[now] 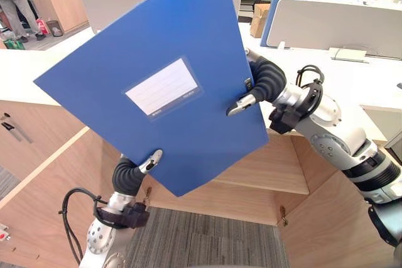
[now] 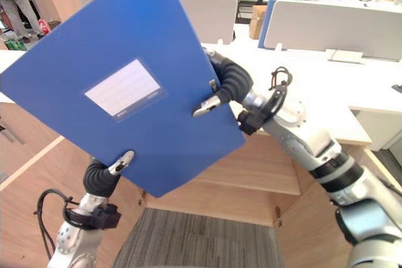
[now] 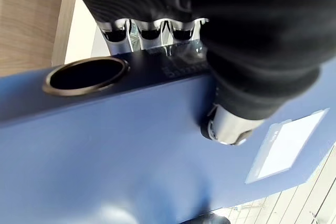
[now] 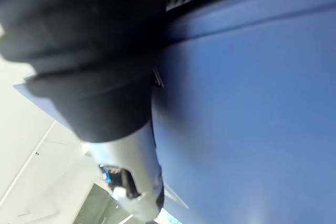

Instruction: Walk over to the cabinet, pick up the folder, carry it to the office cabinet, place the folder inside the office cabinet, then close the office cabinet door

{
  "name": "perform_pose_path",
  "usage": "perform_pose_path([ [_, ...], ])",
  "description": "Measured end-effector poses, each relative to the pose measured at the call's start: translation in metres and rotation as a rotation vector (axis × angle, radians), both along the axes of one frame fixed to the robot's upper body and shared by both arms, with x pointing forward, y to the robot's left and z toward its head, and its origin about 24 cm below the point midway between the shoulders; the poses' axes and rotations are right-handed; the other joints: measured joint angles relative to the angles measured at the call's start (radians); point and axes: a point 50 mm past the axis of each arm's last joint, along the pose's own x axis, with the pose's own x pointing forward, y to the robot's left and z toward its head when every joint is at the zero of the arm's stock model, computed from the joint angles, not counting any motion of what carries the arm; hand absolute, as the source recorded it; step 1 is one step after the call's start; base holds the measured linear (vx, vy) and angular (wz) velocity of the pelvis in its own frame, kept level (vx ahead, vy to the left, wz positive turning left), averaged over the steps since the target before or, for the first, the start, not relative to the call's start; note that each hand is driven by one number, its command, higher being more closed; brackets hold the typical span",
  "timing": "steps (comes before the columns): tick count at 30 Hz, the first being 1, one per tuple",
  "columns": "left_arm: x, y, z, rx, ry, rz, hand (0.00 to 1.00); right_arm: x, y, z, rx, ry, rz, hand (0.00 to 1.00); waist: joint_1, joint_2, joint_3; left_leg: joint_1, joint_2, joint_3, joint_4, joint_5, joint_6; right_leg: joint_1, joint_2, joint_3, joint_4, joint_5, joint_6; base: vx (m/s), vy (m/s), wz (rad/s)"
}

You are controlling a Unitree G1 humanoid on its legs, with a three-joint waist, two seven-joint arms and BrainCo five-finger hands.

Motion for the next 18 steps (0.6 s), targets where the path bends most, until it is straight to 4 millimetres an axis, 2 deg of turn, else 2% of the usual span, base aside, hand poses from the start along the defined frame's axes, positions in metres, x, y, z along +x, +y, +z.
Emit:
perform_pose_path([
  [2,0.000,-0.001,-0.001,-0.003,0.010,0.003,1.00,0.004,0.001,-0.004,0.015,0.017,-0.017,1.00,0.000,0.002,-0.001,-0.001,0.000,0.000,0.000,0.000,0.000,-0.001,0.000,0.000,0.000,0.000,0.000,0.00,0.000,0.00],
  [8,0.002,0.002,-0.009,0.038,0.062,0.035,1.00,0.018,0.002,-0.036,-0.069,0.153,-0.070,1.00,0.002,0.013,-0.009,-0.006,0.001,0.000,0.000,0.001,-0.001,-0.006,0.005,0.000,0.000,0.000,-0.001,0.00,0.000,0.00],
  [9,0.002,0.002,-0.010,0.041,0.065,0.036,0.00,0.018,0.002,-0.038,-0.073,0.162,-0.071,1.00,0.003,0.014,-0.010,-0.008,0.002,0.000,0.000,0.001,-0.002,-0.007,0.006,0.000,0.000,0.001,-0.001,0.00,0.000,0.00],
  [12,0.001,0.000,-0.013,0.060,0.081,0.014,0.00,0.018,-0.001,-0.040,-0.085,0.178,-0.076,1.00,0.002,0.015,-0.014,-0.015,0.004,-0.001,0.000,0.003,-0.003,-0.013,0.007,-0.001,0.000,0.002,-0.003,0.00,0.000,0.00],
  [15,0.001,-0.006,-0.028,0.074,0.148,-0.021,0.00,0.018,-0.002,-0.043,-0.141,0.154,-0.089,1.00,0.000,0.021,-0.023,-0.015,0.007,0.000,0.000,0.003,-0.003,-0.013,0.007,0.000,0.000,0.002,-0.003,0.00,0.000,0.00],
  [17,-0.004,-0.010,-0.059,0.138,0.295,-0.100,0.00,0.015,0.003,-0.050,-0.252,0.087,-0.089,1.00,-0.002,0.027,-0.033,-0.015,0.010,0.000,0.000,0.003,-0.005,-0.014,0.009,0.000,0.000,0.002,-0.004,0.00,0.000,0.00],
  [18,-0.006,-0.011,-0.069,0.152,0.337,-0.127,0.00,0.012,0.006,-0.052,-0.288,0.059,-0.082,1.00,-0.003,0.029,-0.034,-0.015,0.011,0.001,0.000,0.004,-0.005,-0.014,0.010,0.000,0.000,0.002,-0.004,-0.01,-0.002,-0.04],
])
